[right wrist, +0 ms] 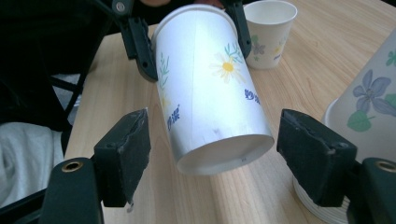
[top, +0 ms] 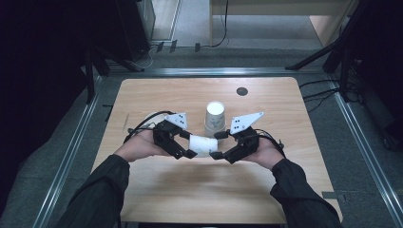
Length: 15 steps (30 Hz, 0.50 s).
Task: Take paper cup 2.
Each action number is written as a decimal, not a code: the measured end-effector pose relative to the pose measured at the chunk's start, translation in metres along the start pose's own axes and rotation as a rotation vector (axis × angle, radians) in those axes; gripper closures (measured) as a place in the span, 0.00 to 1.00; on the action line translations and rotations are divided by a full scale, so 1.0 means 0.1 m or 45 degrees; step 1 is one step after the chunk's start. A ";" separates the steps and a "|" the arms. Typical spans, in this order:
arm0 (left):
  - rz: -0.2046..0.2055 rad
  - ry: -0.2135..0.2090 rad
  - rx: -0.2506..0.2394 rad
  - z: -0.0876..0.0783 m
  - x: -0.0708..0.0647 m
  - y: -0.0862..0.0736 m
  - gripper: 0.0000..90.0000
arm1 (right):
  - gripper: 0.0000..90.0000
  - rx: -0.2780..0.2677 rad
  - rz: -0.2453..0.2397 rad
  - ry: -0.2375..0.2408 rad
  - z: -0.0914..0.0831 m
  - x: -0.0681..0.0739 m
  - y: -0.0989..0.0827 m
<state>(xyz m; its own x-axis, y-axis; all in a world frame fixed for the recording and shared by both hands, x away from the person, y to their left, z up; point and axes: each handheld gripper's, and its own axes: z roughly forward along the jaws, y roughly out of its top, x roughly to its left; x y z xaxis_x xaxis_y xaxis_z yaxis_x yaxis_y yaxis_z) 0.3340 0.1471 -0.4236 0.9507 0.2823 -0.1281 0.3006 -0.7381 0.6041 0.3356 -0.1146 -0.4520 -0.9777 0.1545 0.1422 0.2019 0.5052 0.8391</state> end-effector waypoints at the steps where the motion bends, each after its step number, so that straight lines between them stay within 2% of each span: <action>1: 0.004 0.000 0.019 -0.01 0.00 0.02 0.29 | 0.29 0.004 -0.012 -0.005 0.01 -0.01 0.00; 9: 0.056 -0.008 0.123 -0.02 -0.03 0.10 0.29 | 0.29 0.049 -0.022 0.012 0.13 -0.01 0.03; 15: 0.080 -0.012 0.150 0.05 -0.06 0.12 0.29 | 0.31 0.070 -0.036 0.040 0.23 0.02 0.05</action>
<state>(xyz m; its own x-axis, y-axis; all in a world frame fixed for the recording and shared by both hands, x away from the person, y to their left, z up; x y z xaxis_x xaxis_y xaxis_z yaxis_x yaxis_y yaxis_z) 0.3327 0.1336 -0.4191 0.9686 0.2276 -0.1004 0.2463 -0.8211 0.5149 0.3363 -0.0922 -0.4592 -0.9842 0.1135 0.1359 0.1763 0.5548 0.8131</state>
